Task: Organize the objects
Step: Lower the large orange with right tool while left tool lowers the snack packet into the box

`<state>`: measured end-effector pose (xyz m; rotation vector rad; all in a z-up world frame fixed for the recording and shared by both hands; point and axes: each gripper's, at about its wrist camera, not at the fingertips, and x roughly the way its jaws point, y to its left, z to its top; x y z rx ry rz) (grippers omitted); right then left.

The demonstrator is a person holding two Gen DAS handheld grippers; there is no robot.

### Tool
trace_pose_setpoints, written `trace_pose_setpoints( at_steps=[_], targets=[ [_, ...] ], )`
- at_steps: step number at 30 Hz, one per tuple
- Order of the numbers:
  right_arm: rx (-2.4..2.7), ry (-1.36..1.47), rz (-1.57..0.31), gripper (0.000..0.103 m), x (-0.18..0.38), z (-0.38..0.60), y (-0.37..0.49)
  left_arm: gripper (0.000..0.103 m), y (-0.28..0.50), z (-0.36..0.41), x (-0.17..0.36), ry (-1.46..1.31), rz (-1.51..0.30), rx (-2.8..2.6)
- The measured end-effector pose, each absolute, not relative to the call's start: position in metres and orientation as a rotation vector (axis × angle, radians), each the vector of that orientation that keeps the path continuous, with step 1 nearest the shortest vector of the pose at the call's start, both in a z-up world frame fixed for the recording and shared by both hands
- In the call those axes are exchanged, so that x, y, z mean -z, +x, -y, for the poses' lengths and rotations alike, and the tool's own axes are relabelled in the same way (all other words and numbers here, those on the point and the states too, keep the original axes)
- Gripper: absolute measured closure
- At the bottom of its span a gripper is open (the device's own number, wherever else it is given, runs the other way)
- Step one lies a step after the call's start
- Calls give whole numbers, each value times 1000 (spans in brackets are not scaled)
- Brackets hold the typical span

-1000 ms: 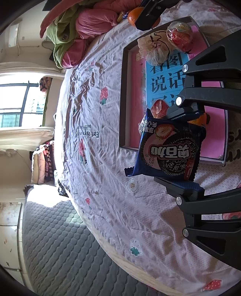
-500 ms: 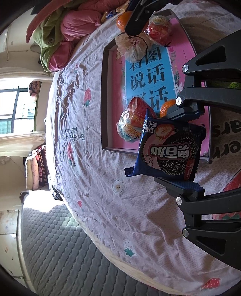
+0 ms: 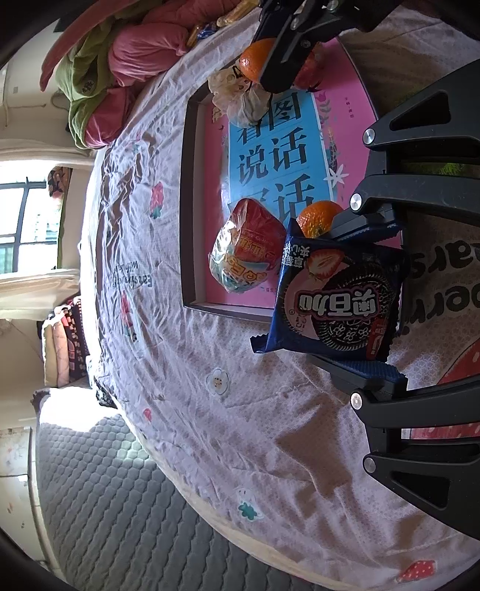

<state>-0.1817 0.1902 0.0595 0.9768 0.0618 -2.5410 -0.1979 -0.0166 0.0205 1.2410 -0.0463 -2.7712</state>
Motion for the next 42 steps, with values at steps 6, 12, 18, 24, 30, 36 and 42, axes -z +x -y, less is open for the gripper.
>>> trace_pose_setpoints(
  at_steps=[6,12,18,24,30,36,42],
  targets=[
    [2536,994,-66,69,-54,-189,-183,50,-201,14,-18,1237,48,2770],
    [2535,1006,-59,69,-50,-191,-184,50,-205,14,-17,1216,53,2774],
    [2534,1028,-62,69,-45,-191,-186,50,-207,14,-17,1207,32,2781],
    [2536,1040,-70,69,-41,-191,-187,50,-209,13,-18,1198,26,2788],
    [2535,1051,-88,69,-37,-190,-189,50,-211,13,-17,1194,32,2782],
    [2538,1068,-99,69,-32,-190,-190,50,-211,12,-17,1193,39,2783],
    [2540,1088,-105,69,-28,-189,-192,50,-209,12,-19,1197,17,2797]
  ],
)
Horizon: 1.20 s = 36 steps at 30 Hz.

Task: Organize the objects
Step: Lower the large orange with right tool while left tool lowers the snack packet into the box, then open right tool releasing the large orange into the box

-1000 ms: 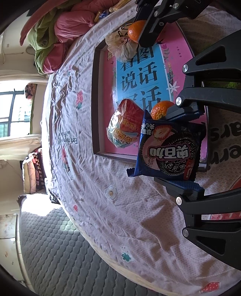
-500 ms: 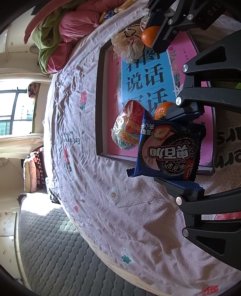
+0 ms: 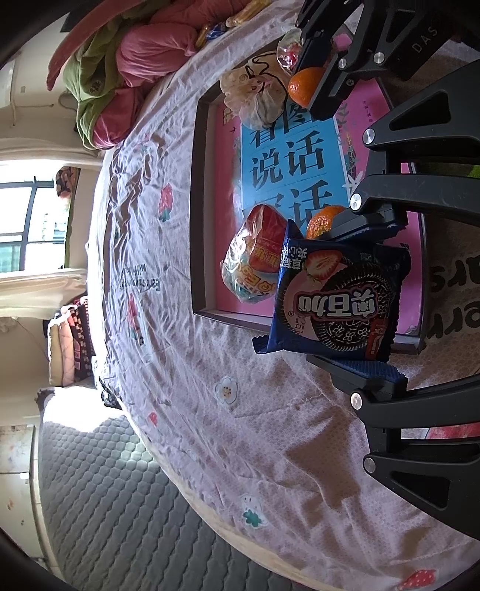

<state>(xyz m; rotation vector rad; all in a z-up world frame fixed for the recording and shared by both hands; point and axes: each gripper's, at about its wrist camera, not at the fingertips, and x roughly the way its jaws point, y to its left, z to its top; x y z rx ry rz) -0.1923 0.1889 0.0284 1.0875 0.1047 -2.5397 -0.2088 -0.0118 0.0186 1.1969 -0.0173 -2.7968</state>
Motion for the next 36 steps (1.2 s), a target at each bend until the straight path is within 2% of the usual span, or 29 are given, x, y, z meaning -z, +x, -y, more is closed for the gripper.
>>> trace_pose_setpoints(
  at_steps=[24,27,31,36],
  targets=[
    [2531,1190,-110,69,-11,-192,-198,50,-205,-19,-18,1254,3,2893],
    [2519,1202,-107,65,-10,-192,-199,50,-207,-17,-18,1261,-6,2890],
    [2515,1214,-119,53,-9,-191,-199,50,-206,-18,-17,1273,-29,2900],
    [2530,1199,-181,47,-16,-191,-193,50,-206,-23,-17,1280,-23,2908]
  ],
)
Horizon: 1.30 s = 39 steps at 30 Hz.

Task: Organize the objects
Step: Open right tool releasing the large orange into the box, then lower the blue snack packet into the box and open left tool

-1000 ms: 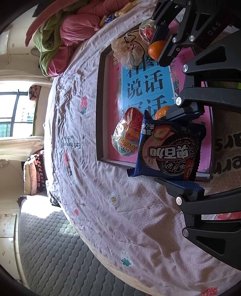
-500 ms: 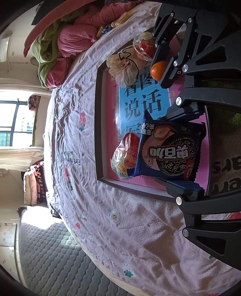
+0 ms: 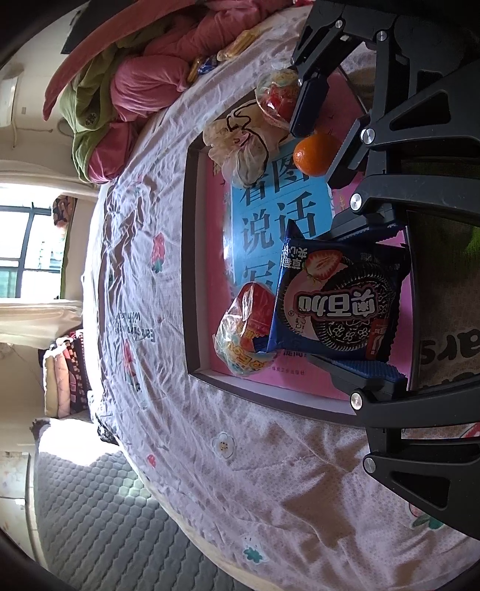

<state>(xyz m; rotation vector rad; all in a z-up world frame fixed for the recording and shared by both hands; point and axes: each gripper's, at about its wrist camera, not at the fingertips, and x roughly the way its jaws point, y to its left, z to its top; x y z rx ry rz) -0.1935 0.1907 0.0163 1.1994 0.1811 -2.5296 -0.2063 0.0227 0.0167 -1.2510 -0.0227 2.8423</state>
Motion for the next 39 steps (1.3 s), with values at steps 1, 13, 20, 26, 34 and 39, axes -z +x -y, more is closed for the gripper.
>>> trace_pose_setpoints(
  at_steps=[1,13,20,26,34,39],
  targets=[
    [2535,1195,-205,47,-18,-191,-192,50,-206,-23,-17,-1250,21,-2842],
    [2554,1138,-296,46,-41,-208,-177,50,-206,-44,-17,-1229,-24,-2844],
    [2565,1129,-238,46,-48,-226,-173,50,-206,-60,-16,-1220,-81,-2849],
    [2582,1128,-208,46,-50,-237,-170,50,-207,-70,-14,-1220,-117,-2850],
    [2588,1133,-193,46,-50,-245,-168,50,-208,-78,-12,-1234,-125,-2837],
    [2591,1140,-192,45,-50,-248,-168,50,-209,-80,-13,-1246,-125,-2832]
  ],
)
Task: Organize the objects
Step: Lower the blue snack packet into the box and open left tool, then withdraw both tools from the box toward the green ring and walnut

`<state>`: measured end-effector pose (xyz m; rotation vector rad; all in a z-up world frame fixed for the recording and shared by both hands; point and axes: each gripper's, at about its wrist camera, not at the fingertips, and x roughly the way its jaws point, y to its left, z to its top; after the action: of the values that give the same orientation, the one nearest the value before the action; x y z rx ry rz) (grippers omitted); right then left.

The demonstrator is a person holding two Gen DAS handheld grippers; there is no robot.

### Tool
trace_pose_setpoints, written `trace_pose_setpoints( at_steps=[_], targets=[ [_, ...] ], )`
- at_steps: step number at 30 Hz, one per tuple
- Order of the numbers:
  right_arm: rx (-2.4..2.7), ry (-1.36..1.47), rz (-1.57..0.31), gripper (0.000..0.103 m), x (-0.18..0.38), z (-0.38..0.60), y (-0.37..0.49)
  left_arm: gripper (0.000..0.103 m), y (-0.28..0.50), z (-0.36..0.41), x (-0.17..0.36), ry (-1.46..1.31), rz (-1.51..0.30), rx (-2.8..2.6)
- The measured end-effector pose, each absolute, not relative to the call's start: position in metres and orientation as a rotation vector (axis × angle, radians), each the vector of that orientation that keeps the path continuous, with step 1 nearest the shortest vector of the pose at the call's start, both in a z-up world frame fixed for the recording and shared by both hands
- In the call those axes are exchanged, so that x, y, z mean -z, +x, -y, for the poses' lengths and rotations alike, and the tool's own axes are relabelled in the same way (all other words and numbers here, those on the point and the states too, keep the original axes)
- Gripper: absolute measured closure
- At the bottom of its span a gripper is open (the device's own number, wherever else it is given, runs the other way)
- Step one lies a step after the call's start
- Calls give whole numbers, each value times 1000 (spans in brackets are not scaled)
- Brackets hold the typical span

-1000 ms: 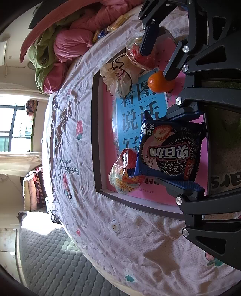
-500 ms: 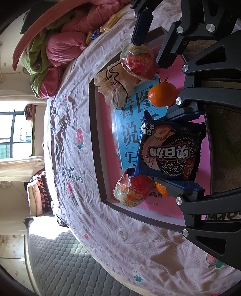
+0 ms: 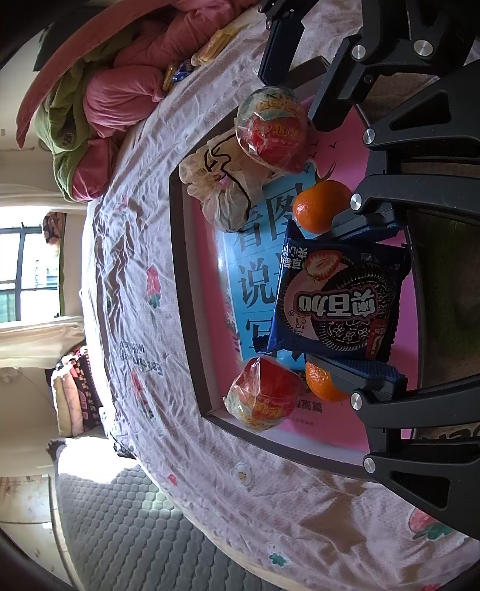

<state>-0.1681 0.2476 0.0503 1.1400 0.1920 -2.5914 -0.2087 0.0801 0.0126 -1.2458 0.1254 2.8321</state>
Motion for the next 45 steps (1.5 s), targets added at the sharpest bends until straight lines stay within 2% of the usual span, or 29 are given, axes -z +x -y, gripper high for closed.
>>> trace_pose_setpoints(
  at_steps=[27,30,34,45],
  targets=[
    [2606,1102,-169,45,-61,-250,-162,48,-193,-68,-28,-1219,-92,-2845],
    [2606,1096,-176,45,-63,-248,-160,43,-188,-65,-34,-1193,-81,-2857],
    [2612,1081,-177,41,-67,-246,-158,42,-182,-62,-42,-1167,-68,-2872],
    [2621,1021,-188,40,-82,-238,-143,37,-163,-51,-60,-1104,-67,-2931]
  ],
)
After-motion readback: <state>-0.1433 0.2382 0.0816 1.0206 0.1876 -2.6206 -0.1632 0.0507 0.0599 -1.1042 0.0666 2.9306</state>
